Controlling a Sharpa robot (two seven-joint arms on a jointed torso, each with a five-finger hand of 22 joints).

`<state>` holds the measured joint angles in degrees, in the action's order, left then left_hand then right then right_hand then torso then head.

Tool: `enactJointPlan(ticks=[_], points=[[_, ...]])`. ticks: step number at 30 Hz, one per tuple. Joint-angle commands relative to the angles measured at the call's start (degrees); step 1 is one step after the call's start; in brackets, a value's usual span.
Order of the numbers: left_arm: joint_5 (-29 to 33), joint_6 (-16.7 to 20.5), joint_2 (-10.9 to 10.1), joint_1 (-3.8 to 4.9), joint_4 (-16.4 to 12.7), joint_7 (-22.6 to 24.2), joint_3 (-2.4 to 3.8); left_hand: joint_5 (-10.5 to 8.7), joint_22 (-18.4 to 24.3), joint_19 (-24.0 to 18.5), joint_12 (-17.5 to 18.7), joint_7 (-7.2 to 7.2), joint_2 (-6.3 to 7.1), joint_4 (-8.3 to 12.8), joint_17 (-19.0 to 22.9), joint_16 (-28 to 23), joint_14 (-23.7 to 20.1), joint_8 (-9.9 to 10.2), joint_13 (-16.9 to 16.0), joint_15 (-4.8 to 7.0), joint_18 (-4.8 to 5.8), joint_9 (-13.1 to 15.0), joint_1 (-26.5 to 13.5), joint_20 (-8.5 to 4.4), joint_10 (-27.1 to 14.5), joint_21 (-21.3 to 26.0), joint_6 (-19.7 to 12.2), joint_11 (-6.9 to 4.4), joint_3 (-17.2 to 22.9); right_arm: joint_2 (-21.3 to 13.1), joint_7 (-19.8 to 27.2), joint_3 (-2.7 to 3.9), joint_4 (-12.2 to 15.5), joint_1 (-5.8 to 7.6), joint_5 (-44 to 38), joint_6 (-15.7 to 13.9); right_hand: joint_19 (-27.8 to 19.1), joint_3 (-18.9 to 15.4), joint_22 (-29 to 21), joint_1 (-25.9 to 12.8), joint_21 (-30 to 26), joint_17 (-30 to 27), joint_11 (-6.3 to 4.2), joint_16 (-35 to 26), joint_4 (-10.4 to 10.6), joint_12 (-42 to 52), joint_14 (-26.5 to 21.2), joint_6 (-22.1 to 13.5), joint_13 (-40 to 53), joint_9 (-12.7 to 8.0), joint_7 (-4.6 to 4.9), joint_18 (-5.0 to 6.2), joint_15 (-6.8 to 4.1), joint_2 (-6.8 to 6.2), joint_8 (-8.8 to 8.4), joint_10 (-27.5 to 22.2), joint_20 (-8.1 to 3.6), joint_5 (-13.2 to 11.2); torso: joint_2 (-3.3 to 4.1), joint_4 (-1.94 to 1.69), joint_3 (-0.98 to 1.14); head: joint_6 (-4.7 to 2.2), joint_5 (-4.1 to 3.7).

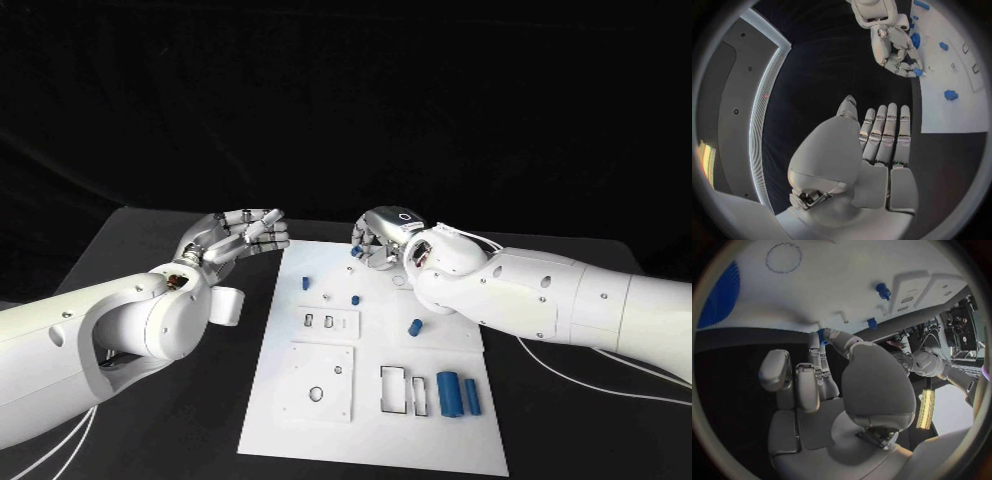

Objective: Assemble the parts on the task board

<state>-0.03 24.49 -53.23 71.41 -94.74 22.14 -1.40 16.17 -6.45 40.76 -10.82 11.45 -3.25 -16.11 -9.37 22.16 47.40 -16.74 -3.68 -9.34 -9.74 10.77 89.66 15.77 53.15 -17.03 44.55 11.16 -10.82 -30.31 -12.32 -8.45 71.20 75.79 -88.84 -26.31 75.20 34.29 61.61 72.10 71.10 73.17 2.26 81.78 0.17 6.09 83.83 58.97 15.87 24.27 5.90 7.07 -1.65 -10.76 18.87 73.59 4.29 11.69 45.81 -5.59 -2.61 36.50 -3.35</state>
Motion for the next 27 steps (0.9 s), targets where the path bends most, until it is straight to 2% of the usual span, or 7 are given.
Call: enactJointPlan(ticks=[1, 13, 17, 18, 20, 23, 27], points=[[0.1, -0.5, 0.1, 0.08, 0.0, 0.3, 0.06, -0.3, 0.0, -0.4, 0.2, 1.77, -0.48, -0.1, 0.0, -0.2, 0.1, 0.3, 0.0, -0.08, -0.59, -0.1, -0.1, -0.09, 0.5, 0.3, -0.4, 0.08, -0.3, -0.2, -0.7, -0.18, 0.2, -0.35, -1.0, 1.5, -0.4, 0.3, 0.0, 0.5, 0.0, -0.1, 0.17, 0.1, 0.1, -0.3, 3.1, 0.4, 0.0, 4.8, 0.03, -0.94, -0.09, -0.09, 0.12, -0.4, 0.08, 0.3, 0.02, -0.05, -0.07, -0.01, 0.06], [0.1, -0.5, 0.1, 0.08, 0.0, 0.3, 0.06, -0.3, 0.0, -0.4, 0.2, 1.77, -0.48, -0.1, 0.0, -0.2, 0.1, 0.3, 0.0, -0.08, -0.59, -0.1, -0.1, -0.09, 0.5, 0.3, -0.4, 0.08, -0.3, -0.4, -0.7, -0.17, 0.2, -0.35, -1.1, 1.7, -0.4, 0.4, 0.1, 0.3, 0.0, 0.0, 0.26, 0.1, 0.1, -0.5, 3.1, 0.2, 0.2, 4.9, 0.12, -0.94, -0.05, -0.46, 0.01, -0.5, 0.12, 0.3, 0.12, -0.17, -0.16, -0.17, -0.02], [0.1, -0.5, 0.0, 0.08, 0.0, 0.3, 0.06, -0.31, 0.1, -0.5, 0.3, 1.79, -0.45, -0.1, 0.0, -0.3, 0.1, 0.3, 0.0, -0.09, -0.59, -0.1, -0.1, -0.07, 0.5, 0.3, -0.4, 0.1, -0.4, -0.2, -0.6, -0.17, -0.2, -0.35, -0.6, 1.5, -1.0, 1.1, -0.4, -0.8, -0.5, -0.4, 1.45, 0.0, 0.7, -2.3, 2.9, -2.6, -0.2, 4.5, 1.45, -0.86, 0.96, -1.72, -2.0, -3.4, 0.74, -0.3, 0.12, -0.23, -0.24, -0.22, -0.14], [0.1, -0.5, 0.0, 0.08, 0.0, 0.3, 0.06, -0.31, 0.1, -0.5, 0.3, 1.79, -0.45, -0.1, 0.0, -0.3, 0.1, 0.3, 0.0, -0.09, -0.59, -0.1, -0.1, -0.07, 0.5, 0.3, -0.4, 0.1, -0.4, -0.2, -0.5, -0.18, -0.3, -0.35, -0.4, 1.4, -1.8, 1.3, -1.4, -1.6, -1.3, -1.4, 2.68, -0.4, 1.1, -2.7, 2.7, -5.7, -1.1, 3.6, 2.81, -0.74, 2.02, -2.94, -4.05, -6.6, 1.48, -1.2, 0.11, -0.26, -0.25, -0.2, -0.17], [0.1, -0.5, 0.0, 0.09, 0.0, 0.3, 0.06, -0.31, 0.1, -0.5, 0.3, 1.79, -0.45, -0.1, 0.0, -0.3, 0.1, 0.3, 0.0, -0.09, -0.59, -0.1, -0.1, -0.07, 0.5, 0.3, -0.4, 0.1, -0.4, -0.1, -0.4, -0.18, -0.4, -0.34, -0.2, 1.3, -2.9, 0.4, -2.9, -2.3, -2.7, -2.7, 3.9, -0.9, 1.4, -2.6, 2.2, -9.4, -2.1, 2.1, 4.0, -0.35, 2.96, -4.46, -6.69, -9.6, 2.57, -1.9, 0.13, -0.27, -0.26, -0.19, -0.17], [0.1, -0.5, 0.0, 0.09, 0.0, 0.3, 0.06, -0.31, 0.1, -0.5, 0.4, 1.79, -0.44, -0.1, 0.0, -0.3, 0.1, 0.3, 0.0, -0.1, -0.59, -0.1, -0.1, -0.07, 0.5, 0.4, -0.5, 0.11, -0.4, -0.2, -0.4, -0.18, -0.4, -0.34, -0.1, 1.1, -3.9, -3.7, -4.2, -1.6, -4.0, -3.7, 3.9, -1.3, 1.6, -2.1, 1.9, -12.4, -3.2, 0.6, 4.24, 0.15, 3.1, -4.36, -8.61, -12.1, 3.13, -1.5, 0.13, -0.23, -0.25, -0.19, -0.17], [0.1, -0.5, -0.1, 0.09, 0.1, 0.3, 0.06, -0.31, 0.1, -0.5, 0.4, 1.79, -0.44, -0.1, 0.0, -0.3, 0.1, 0.3, 0.0, -0.1, -0.59, -0.1, -0.1, -0.07, 0.5, 0.4, -0.5, 0.11, -0.4, -1.2, -0.5, -0.18, 0.5, -0.34, 0.0, 0.7, -4.0, -5.8, -4.4, -0.7, -4.4, -4.0, 3.96, -1.3, 1.6, -1.8, 1.8, -12.2, -3.5, 0.2, 4.26, 0.21, 3.13, -3.83, -8.49, -12.3, 3.15, -1.0, 0.05, -0.23, -0.25, -0.25, -0.25]])
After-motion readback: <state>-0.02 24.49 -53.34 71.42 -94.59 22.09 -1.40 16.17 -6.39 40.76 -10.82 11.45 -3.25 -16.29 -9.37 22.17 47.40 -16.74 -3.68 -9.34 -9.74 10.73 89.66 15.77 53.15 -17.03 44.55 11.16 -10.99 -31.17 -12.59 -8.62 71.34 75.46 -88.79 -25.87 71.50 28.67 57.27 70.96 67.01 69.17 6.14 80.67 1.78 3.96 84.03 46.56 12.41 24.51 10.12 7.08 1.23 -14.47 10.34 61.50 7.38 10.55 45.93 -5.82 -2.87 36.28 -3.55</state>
